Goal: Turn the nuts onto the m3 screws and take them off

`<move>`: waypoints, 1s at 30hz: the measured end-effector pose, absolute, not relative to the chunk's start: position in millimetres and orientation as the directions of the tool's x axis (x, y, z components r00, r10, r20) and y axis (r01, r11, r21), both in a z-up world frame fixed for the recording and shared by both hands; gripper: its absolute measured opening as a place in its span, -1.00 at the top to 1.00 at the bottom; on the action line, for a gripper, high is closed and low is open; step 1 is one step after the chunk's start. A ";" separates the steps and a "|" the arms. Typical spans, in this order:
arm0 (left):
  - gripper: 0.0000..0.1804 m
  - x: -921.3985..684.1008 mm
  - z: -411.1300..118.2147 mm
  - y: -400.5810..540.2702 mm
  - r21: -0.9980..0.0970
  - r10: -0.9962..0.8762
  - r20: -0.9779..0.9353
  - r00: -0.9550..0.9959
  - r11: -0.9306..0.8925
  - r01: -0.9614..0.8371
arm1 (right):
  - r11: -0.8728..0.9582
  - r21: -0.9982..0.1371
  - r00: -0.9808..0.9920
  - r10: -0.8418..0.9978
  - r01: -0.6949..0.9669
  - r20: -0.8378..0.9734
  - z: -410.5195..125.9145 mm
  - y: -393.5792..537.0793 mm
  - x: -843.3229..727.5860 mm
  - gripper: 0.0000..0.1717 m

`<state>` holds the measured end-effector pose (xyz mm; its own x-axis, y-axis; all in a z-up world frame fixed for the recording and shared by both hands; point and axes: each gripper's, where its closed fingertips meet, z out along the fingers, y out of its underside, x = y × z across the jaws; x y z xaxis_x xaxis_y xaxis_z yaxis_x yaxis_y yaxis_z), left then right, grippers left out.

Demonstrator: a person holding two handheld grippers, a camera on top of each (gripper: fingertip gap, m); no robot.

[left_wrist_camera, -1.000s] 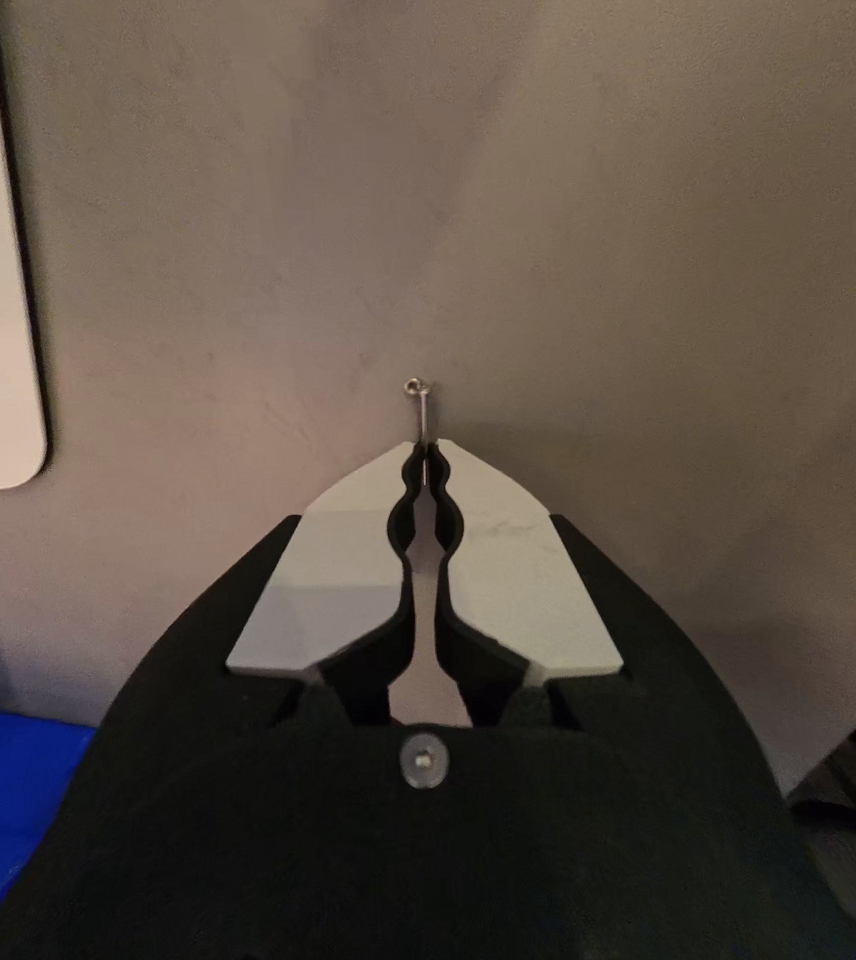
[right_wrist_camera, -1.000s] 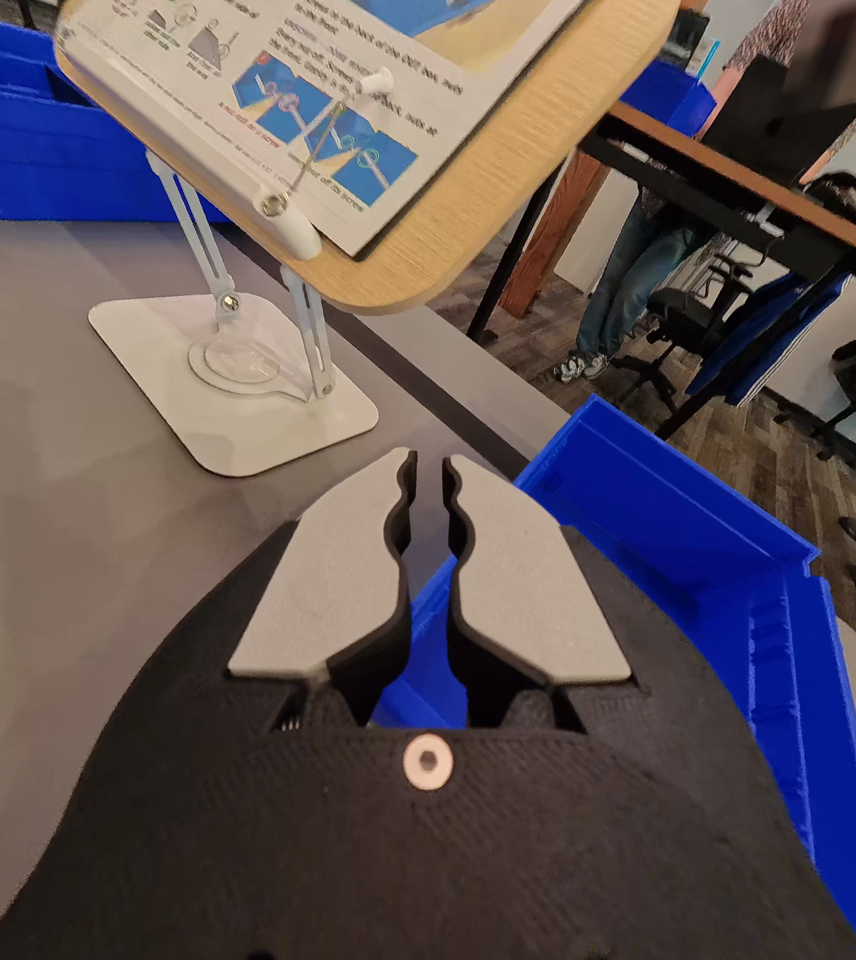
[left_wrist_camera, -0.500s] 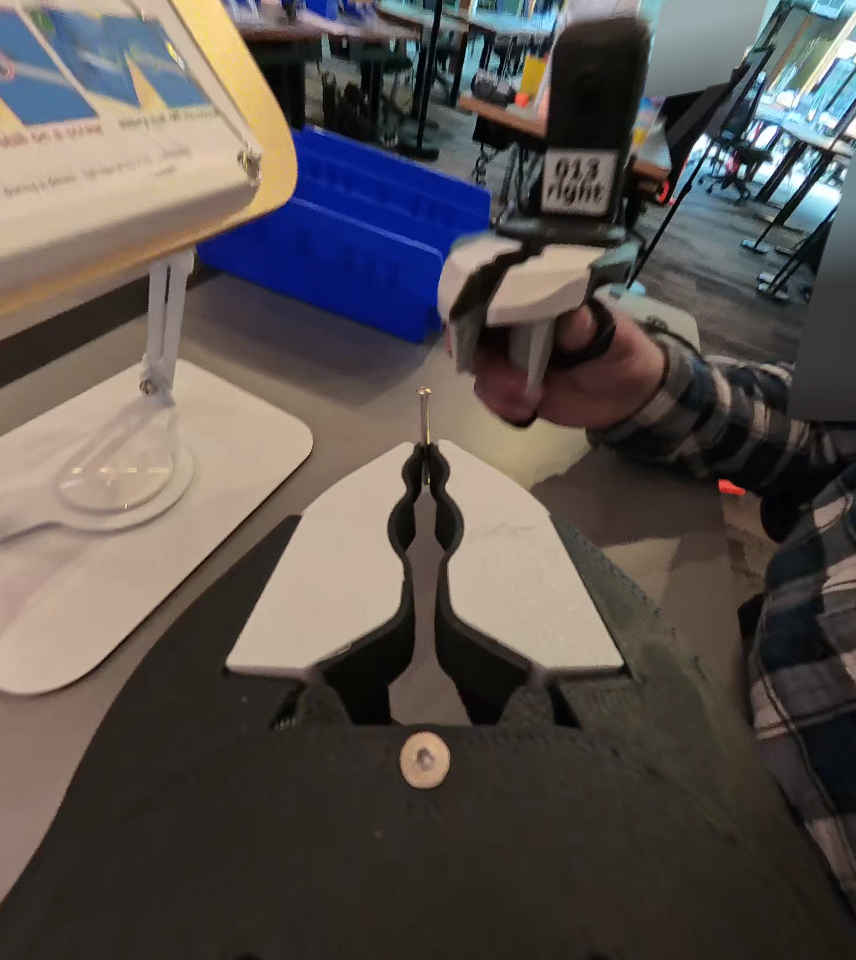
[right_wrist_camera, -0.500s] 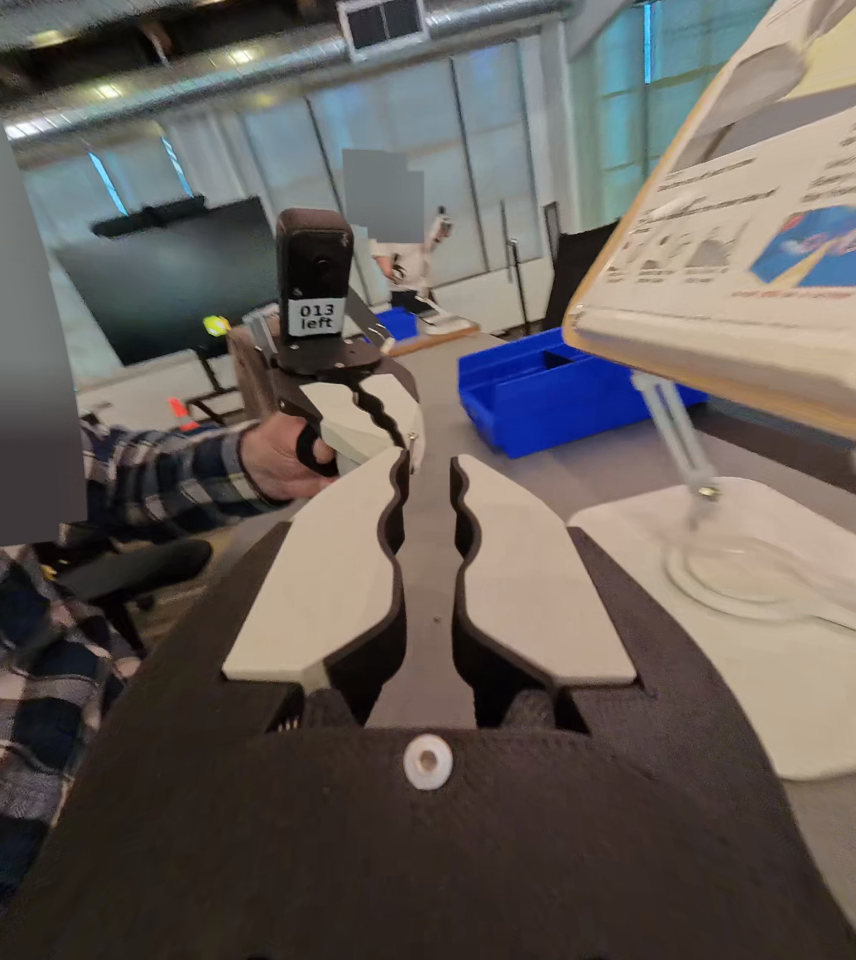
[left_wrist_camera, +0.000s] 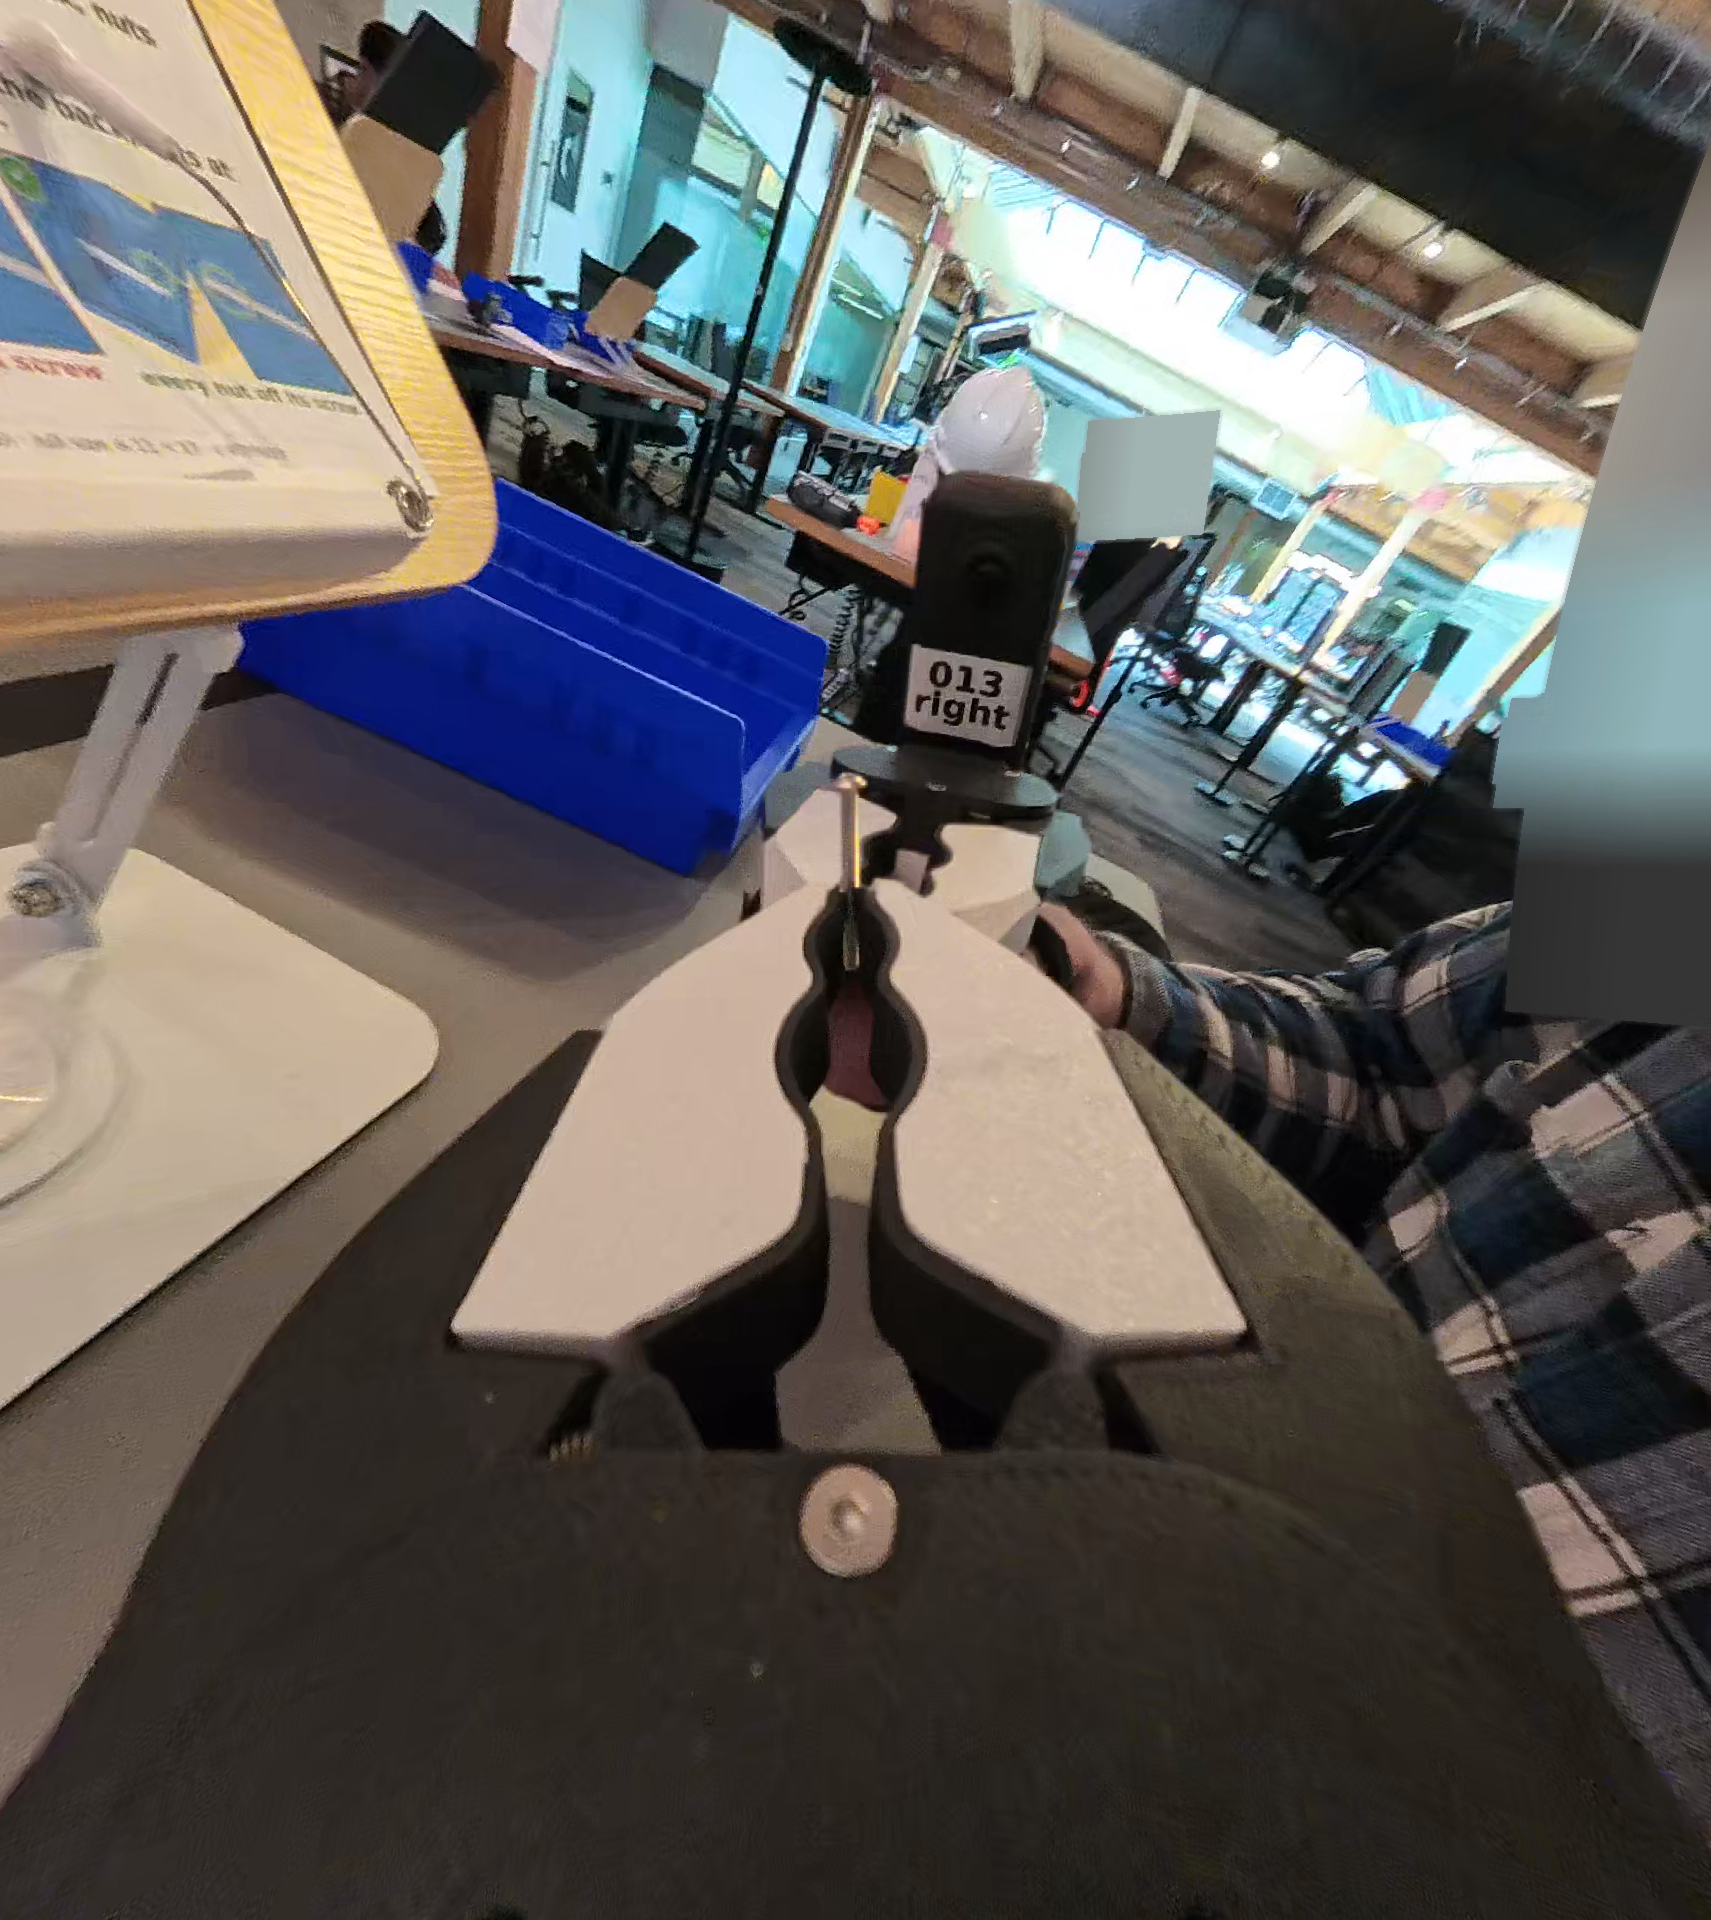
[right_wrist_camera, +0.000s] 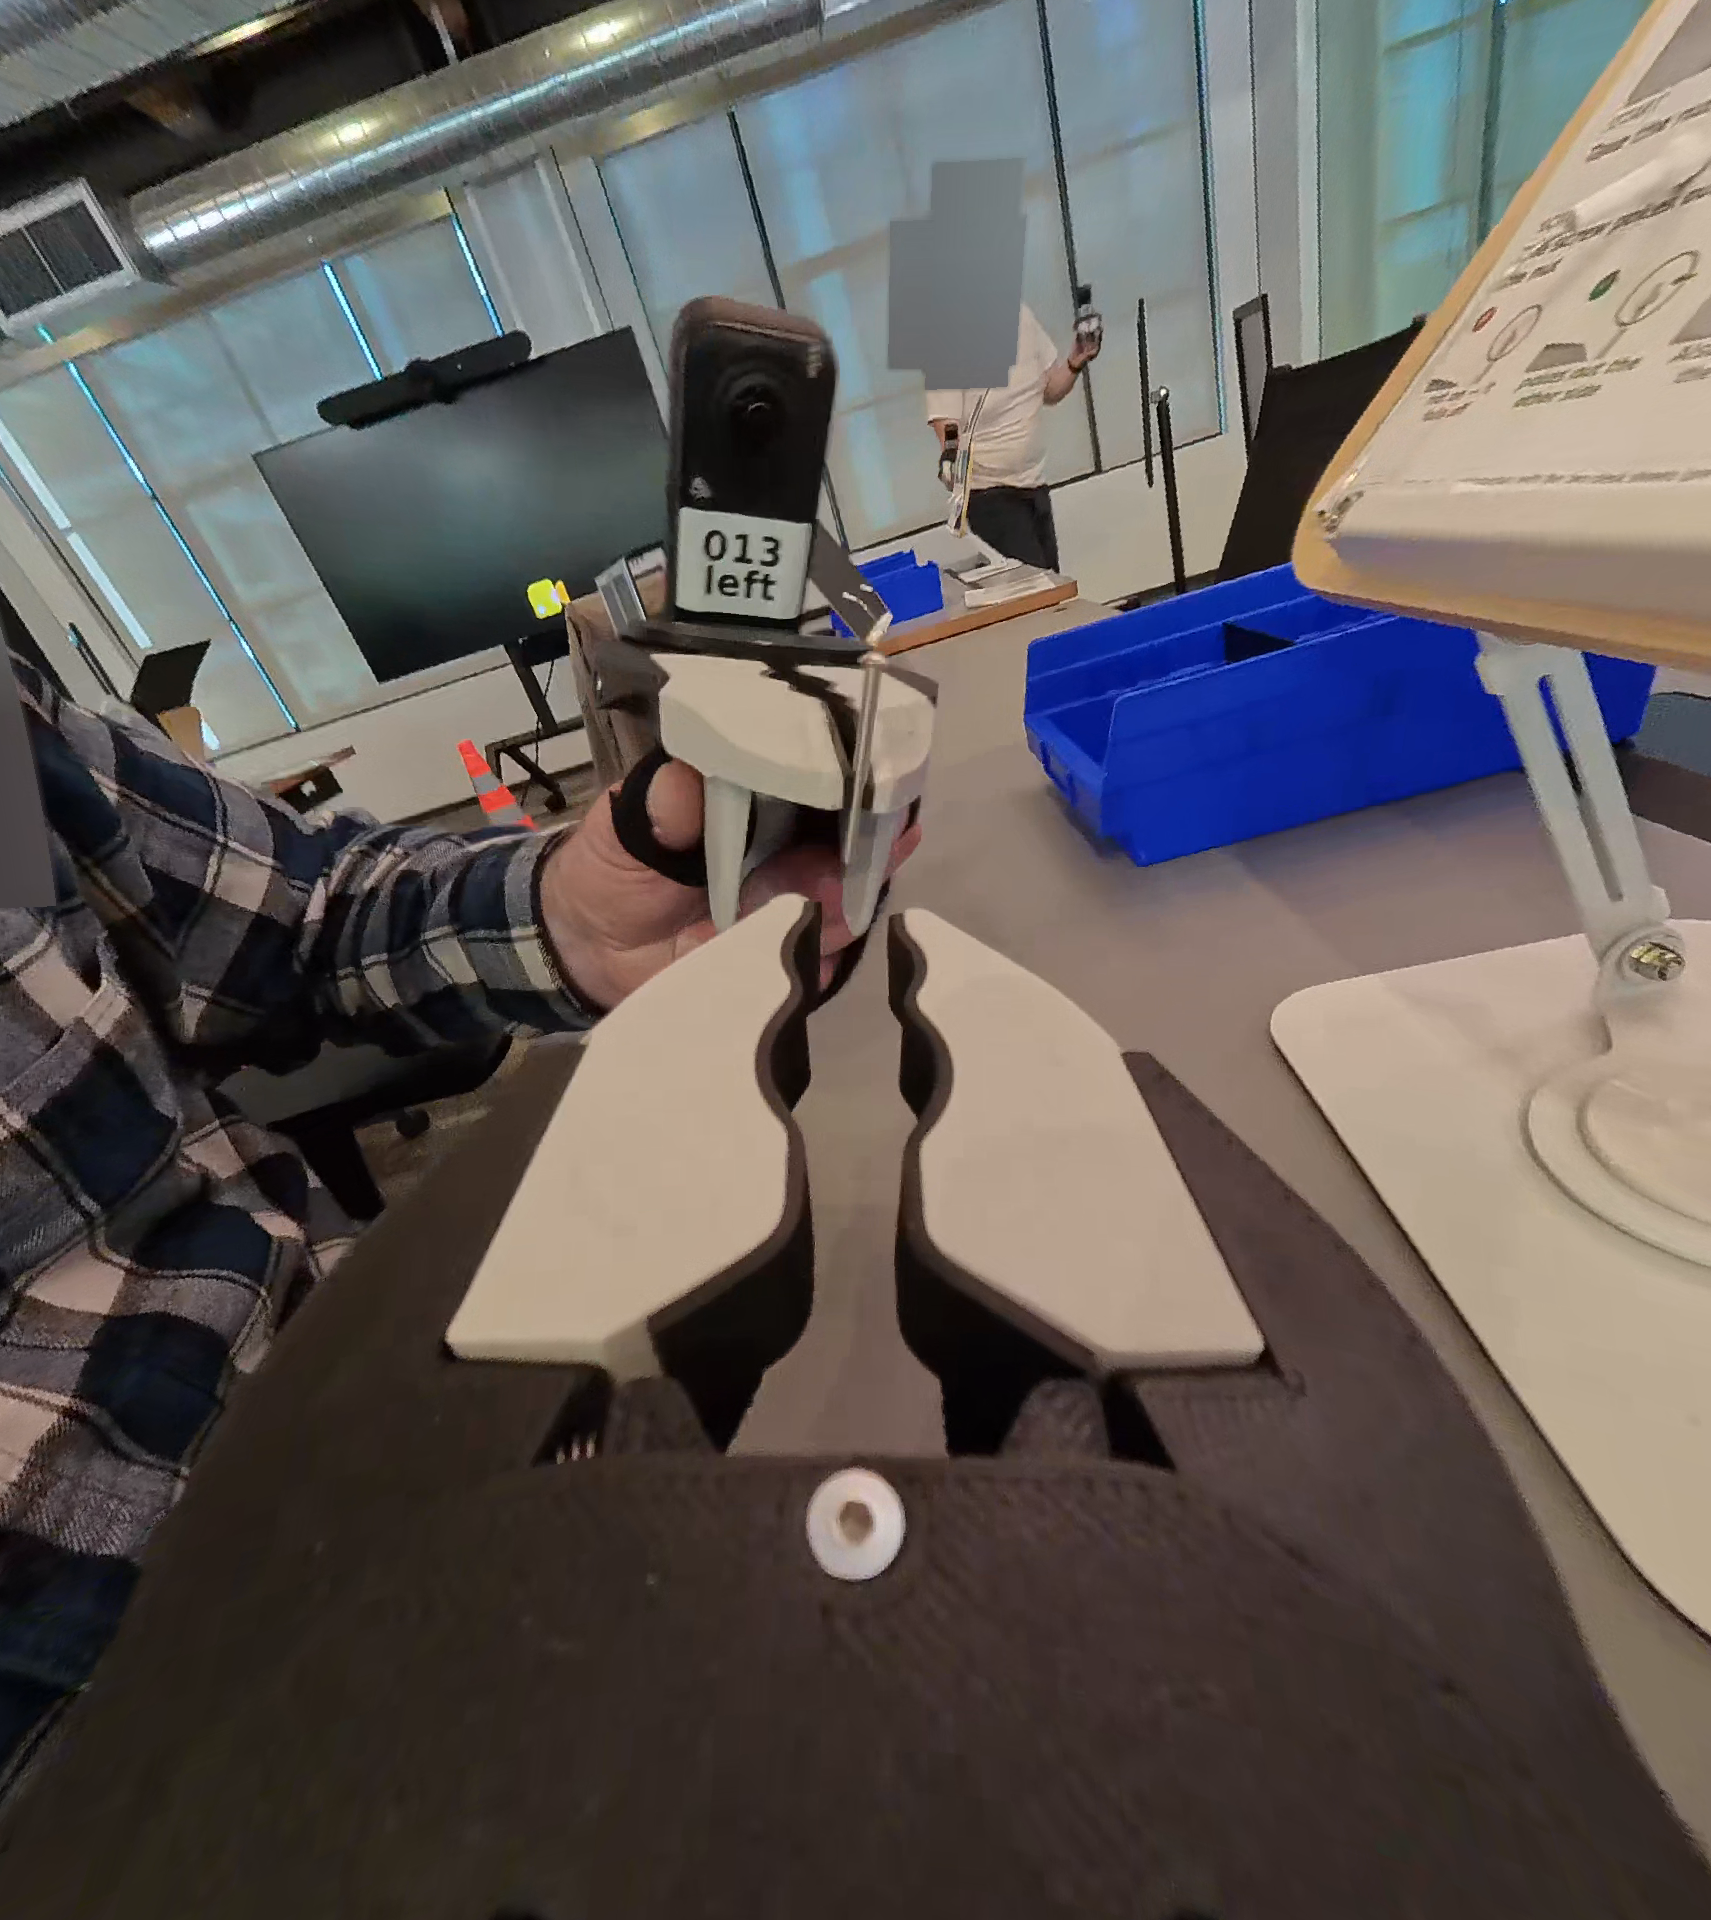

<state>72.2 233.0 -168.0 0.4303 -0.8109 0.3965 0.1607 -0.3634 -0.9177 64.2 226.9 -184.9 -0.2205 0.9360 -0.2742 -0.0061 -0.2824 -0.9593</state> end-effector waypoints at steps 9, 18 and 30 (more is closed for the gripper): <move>0.98 79.2 -170.4 232.9 -0.924 -0.824 0.381 0.419 -0.352 0.147 | -0.274 -0.962 -0.220 0.938 -0.003 -0.267 -181.6 222.6 55.4 0.98; 0.74 66.9 -176.8 236.6 -0.941 -0.820 0.315 0.478 -0.334 0.046 | -0.079 -0.984 -0.105 0.990 0.158 -0.096 -191.1 237.5 66.5 0.98; 0.59 73.0 -197.3 227.9 -0.674 -0.738 0.537 0.409 -0.667 -0.318 | 0.765 -0.330 -0.288 0.547 0.553 0.786 -204.3 257.9 80.1 0.98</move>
